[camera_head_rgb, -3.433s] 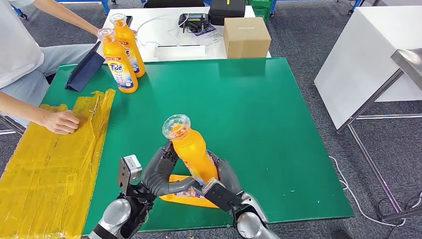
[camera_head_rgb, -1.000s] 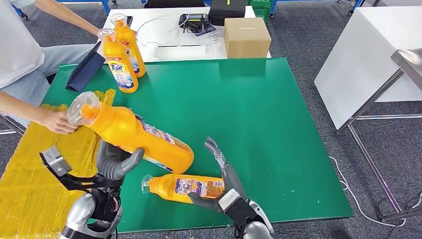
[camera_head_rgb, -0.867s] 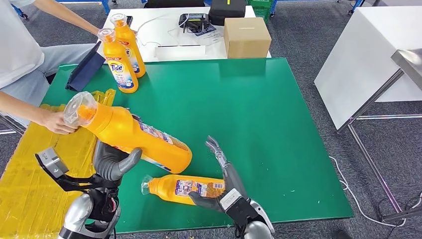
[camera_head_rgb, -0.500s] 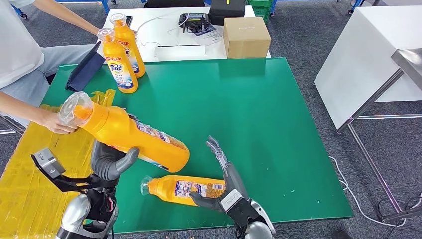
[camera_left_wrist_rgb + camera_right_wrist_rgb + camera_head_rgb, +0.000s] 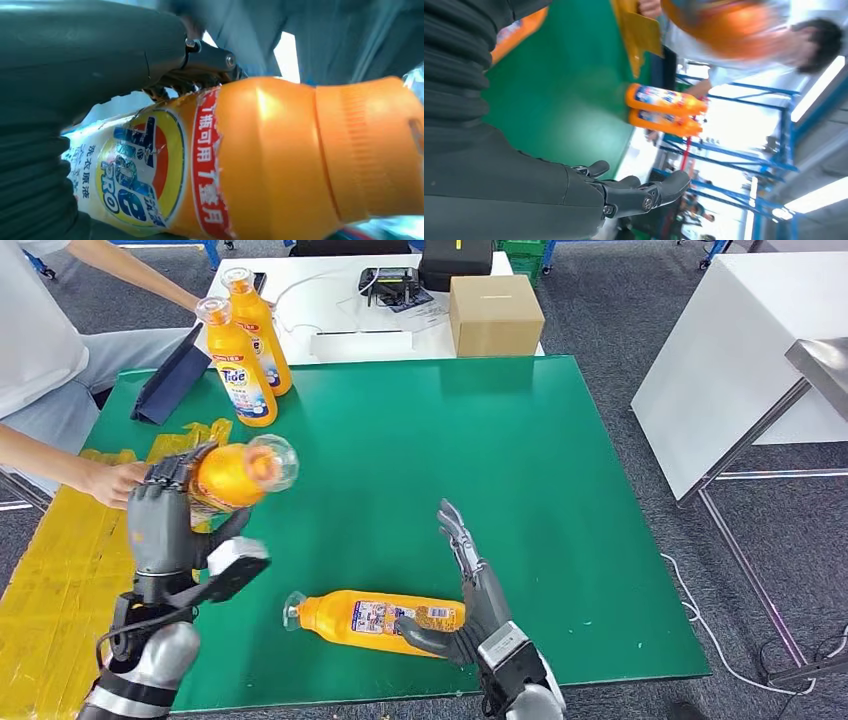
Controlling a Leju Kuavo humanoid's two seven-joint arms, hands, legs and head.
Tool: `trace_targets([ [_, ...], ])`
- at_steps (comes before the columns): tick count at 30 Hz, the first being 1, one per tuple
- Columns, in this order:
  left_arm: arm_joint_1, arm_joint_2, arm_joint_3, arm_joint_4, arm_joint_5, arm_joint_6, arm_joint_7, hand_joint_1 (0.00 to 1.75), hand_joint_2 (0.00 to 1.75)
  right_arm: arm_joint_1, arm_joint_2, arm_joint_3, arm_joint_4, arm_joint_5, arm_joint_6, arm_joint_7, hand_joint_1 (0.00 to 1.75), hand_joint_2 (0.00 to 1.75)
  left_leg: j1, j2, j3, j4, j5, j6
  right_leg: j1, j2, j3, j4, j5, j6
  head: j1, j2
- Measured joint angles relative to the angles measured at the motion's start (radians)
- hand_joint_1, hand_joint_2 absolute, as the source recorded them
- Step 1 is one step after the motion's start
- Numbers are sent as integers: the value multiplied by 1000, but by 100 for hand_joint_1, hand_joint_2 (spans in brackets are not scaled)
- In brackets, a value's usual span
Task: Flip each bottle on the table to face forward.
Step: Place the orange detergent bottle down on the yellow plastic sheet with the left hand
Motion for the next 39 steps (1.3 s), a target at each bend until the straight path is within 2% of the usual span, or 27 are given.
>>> trace_targets([
  [2, -10, 14, -10, 79, -335, 61, 46, 175, 175, 0, 0, -2, -16, -2, 0, 3, 0, 175, 0, 0, 0, 0, 0, 0, 0, 0, 0, 0, 0, 0, 0, 0],
  [4, -20, 23, -20, 137, -450, 70, 70, 175, 175, 0, 1, -3, -25, -3, 0, 5, 0, 175, 0, 0, 0, 0, 0, 0, 0, 0, 0, 0, 0, 0, 1, 0],
  [6, -36, 37, -36, 203, -433, 62, 102, 175, 175, -1, 1, -3, -29, -7, 4, 9, 0, 175, 0, 0, 0, 0, 0, 0, 0, 0, 0, 0, 0, 0, 0, 0],
  [9, -67, 83, -80, 304, -412, 26, 139, 175, 175, -3, 1, -3, -30, -18, 16, 13, 0, 175, 0, 0, 0, 0, 0, 0, 0, 0, 0, 0, 0, 0, 0, 0],
  [15, -141, 164, -201, 476, -404, -103, 221, 175, 175, -8, 2, -4, -30, -22, 36, 20, 0, 175, 1, 0, 0, 0, 0, 0, 1, 0, 0, 1, 0, 0, 0, 0],
  [25, -219, 176, -230, 615, -373, -203, 200, 175, 175, -8, 9, -4, -30, -18, 58, 39, 0, 175, 1, 0, 5, 0, 0, -1, 1, 0, 6, 0, 0, 0, 0, 0],
  [33, -249, 179, -227, 661, -353, -277, 228, 175, 175, -7, 17, -4, -30, -5, 65, 51, 0, 175, 1, 0, 10, -1, 0, -2, 3, 0, 11, 1, 0, -1, 0, 0],
  [39, -243, 208, -215, 653, -281, -350, 188, 175, 175, -3, 18, -8, -30, 9, 64, 59, 0, 175, 2, 0, 10, -1, 0, -2, 3, 0, 11, 1, 0, -1, 0, 0],
])
